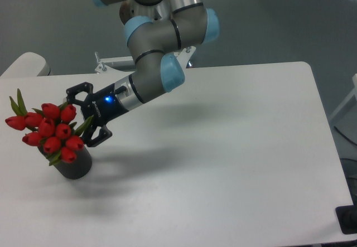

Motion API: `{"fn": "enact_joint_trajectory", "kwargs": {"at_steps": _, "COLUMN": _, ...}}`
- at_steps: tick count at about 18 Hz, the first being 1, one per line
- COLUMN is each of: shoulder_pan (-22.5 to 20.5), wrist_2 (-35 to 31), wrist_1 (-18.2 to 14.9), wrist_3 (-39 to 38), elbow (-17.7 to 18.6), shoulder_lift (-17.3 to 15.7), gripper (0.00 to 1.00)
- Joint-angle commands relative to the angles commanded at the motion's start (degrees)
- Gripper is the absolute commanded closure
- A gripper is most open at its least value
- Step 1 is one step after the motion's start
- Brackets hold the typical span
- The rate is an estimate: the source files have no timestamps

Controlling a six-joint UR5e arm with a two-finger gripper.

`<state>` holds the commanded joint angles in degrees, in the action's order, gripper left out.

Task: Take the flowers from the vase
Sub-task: 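Push the gripper into the tulip stems and close around them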

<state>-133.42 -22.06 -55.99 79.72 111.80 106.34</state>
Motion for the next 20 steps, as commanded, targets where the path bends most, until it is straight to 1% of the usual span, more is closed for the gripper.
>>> {"fn": "enact_joint_trajectory", "kwargs": {"at_steps": 2, "shoulder_pan": 0.09, "wrist_2": 0.0, "wrist_1": 0.09, "wrist_3": -0.96, "elbow": -0.7, "shoulder_lift": 0.27, "gripper": 0.0}}
{"fn": "enact_joint_trajectory", "kwargs": {"at_steps": 7, "shoulder_pan": 2.2, "wrist_2": 0.09, "wrist_1": 0.7, "wrist_3": -1.85, "elbow": -0.8, "shoulder_lift": 0.09, "gripper": 0.0}}
{"fn": "enact_joint_trajectory", "kwargs": {"at_steps": 14, "shoulder_pan": 2.9, "wrist_2": 0.35, "wrist_1": 0.79, "wrist_3": -1.93, "elbow": -0.8, "shoulder_lift": -0.35, "gripper": 0.0}}
{"fn": "enact_joint_trajectory", "kwargs": {"at_steps": 15, "shoulder_pan": 2.9, "wrist_2": 0.35, "wrist_1": 0.79, "wrist_3": -2.2, "elbow": -0.8, "shoulder_lift": -0.35, "gripper": 0.04}}
{"fn": "enact_joint_trajectory", "kwargs": {"at_steps": 16, "shoulder_pan": 2.9, "wrist_2": 0.35, "wrist_1": 0.79, "wrist_3": -2.29, "elbow": -0.8, "shoulder_lift": -0.35, "gripper": 0.11}}
{"fn": "enact_joint_trajectory", "kwargs": {"at_steps": 17, "shoulder_pan": 2.99, "wrist_2": 0.35, "wrist_1": 0.79, "wrist_3": -2.46, "elbow": -0.8, "shoulder_lift": -0.44, "gripper": 0.2}}
{"fn": "enact_joint_trajectory", "kwargs": {"at_steps": 20, "shoulder_pan": 2.99, "wrist_2": 0.35, "wrist_1": 0.88, "wrist_3": -5.18, "elbow": -0.8, "shoulder_lift": -0.96, "gripper": 0.56}}
